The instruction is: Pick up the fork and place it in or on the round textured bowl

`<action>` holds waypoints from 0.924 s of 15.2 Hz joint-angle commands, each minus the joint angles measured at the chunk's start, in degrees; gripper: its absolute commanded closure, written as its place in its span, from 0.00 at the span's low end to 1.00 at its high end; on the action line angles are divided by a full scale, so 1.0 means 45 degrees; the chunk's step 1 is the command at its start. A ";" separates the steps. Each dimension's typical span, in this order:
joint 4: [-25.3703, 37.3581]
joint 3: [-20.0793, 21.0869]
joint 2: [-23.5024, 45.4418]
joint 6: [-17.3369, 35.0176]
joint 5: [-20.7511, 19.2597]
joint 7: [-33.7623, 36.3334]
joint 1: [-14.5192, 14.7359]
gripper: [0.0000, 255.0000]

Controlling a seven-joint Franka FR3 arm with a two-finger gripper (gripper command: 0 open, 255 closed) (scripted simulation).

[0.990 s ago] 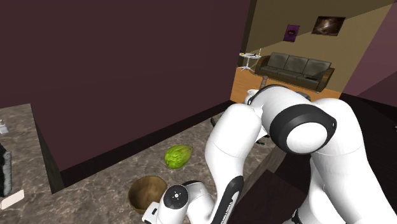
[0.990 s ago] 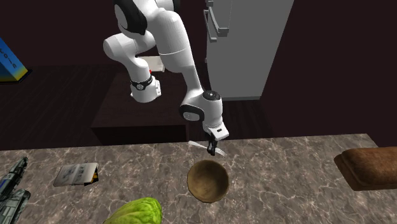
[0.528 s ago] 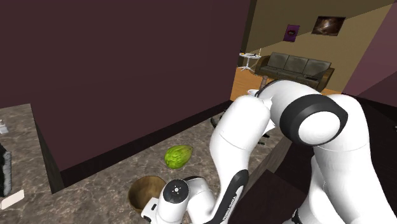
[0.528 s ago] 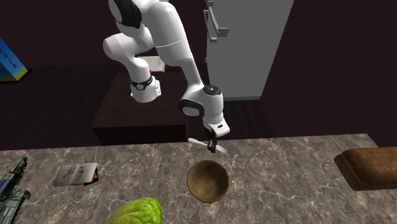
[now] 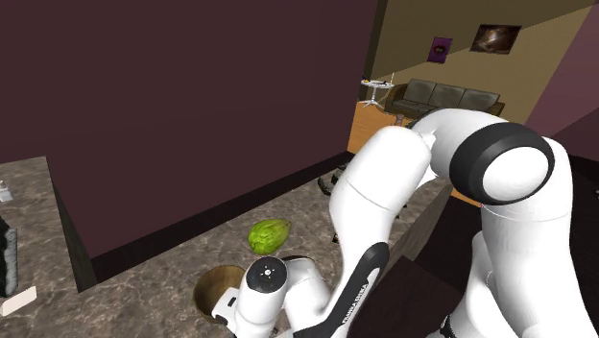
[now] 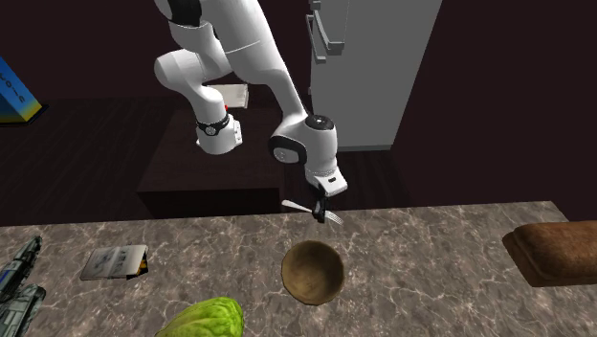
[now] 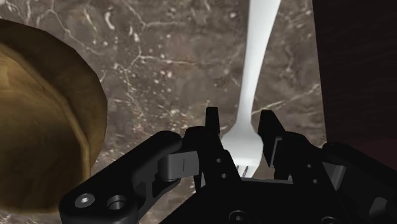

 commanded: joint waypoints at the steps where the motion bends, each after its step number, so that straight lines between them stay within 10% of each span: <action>1: -0.0089 0.0346 -0.0379 -0.0312 0.0316 -0.0292 -0.0288 1.00; 14: -0.0478 0.2013 -0.2587 -0.2059 0.2488 -0.2033 -0.1547 1.00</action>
